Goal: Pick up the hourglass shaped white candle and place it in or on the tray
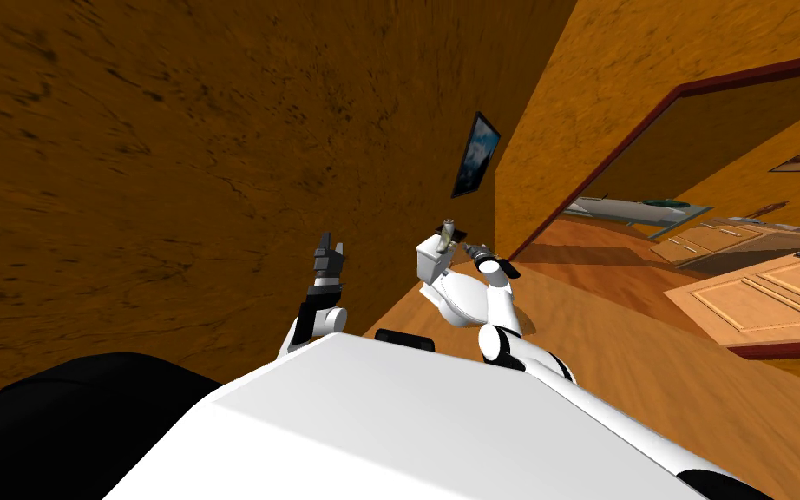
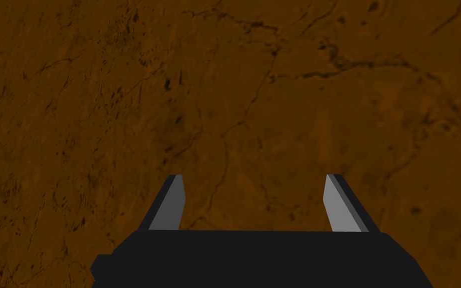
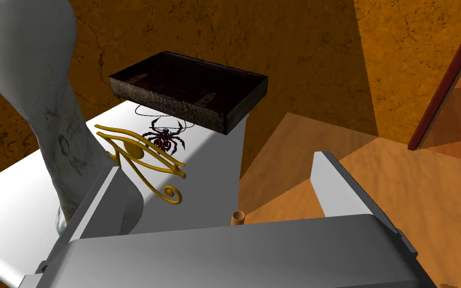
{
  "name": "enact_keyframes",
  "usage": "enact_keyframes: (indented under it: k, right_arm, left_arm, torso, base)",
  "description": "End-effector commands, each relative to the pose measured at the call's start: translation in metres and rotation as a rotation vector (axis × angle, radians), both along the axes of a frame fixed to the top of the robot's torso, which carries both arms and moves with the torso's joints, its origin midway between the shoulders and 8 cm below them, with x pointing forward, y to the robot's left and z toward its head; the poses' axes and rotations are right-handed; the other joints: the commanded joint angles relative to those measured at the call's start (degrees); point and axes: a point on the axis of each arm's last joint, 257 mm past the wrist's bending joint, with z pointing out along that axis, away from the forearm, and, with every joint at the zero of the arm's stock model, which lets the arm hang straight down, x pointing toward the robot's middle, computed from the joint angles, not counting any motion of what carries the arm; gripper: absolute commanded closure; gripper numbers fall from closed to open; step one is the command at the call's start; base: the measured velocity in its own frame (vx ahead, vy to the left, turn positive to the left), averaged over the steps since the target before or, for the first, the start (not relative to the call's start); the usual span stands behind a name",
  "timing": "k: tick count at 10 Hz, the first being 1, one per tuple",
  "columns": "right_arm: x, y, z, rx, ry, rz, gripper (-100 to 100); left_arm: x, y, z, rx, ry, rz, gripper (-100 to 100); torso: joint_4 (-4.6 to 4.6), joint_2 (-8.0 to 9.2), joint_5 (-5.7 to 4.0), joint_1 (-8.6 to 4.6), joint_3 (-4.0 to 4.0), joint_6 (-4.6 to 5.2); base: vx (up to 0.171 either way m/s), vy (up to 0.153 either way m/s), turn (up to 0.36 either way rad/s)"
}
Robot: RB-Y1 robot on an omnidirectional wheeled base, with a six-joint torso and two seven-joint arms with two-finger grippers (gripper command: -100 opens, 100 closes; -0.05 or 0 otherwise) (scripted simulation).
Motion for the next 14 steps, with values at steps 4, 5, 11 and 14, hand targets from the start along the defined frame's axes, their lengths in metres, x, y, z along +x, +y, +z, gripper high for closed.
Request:
enact_keyframes:
  k: [4, 5, 11, 14]
  right_arm:
    - [0.021, 0.04, -0.01, 0.149, 0.033, 0.061, -100]
    - [0.026, 0.052, -0.011, 0.183, 0.04, 0.078, -100]
    - [0.037, 0.1, -0.016, 0.294, 0.06, 0.135, -100]
    - [0.037, 0.101, -0.016, 0.3, 0.062, 0.138, 100]
  left_arm:
    - [0.0, 0.0, 0.0, 0.0, 0.0, 0.0, 0]
    - [0.0, 0.0, 0.0, 0.0, 0.0, 0.0, 0]
    - [0.0, 0.0, 0.0, 0.0, 0.0, 0.0, 0]
    - [0.0, 0.0, 0.0, 0.0, 0.0, 0.0, 0]
  torso:
    - [-0.02, -0.03, -0.01, -0.04, -0.02, 0.03]
    - [-0.01, -0.03, -0.01, -0.03, -0.02, 0.02]
    - [-0.05, -0.19, -0.03, -0.12, -0.11, 0.03]
    - [0.0, 0.04, -0.01, -0.05, 0.02, 0.05]
  base:
    - [0.02, -0.001, 0.032]
    - [0.028, -0.012, 0.031]
    - [0.042, -0.019, 0.013]
    - [0.002, -0.001, 0.0]
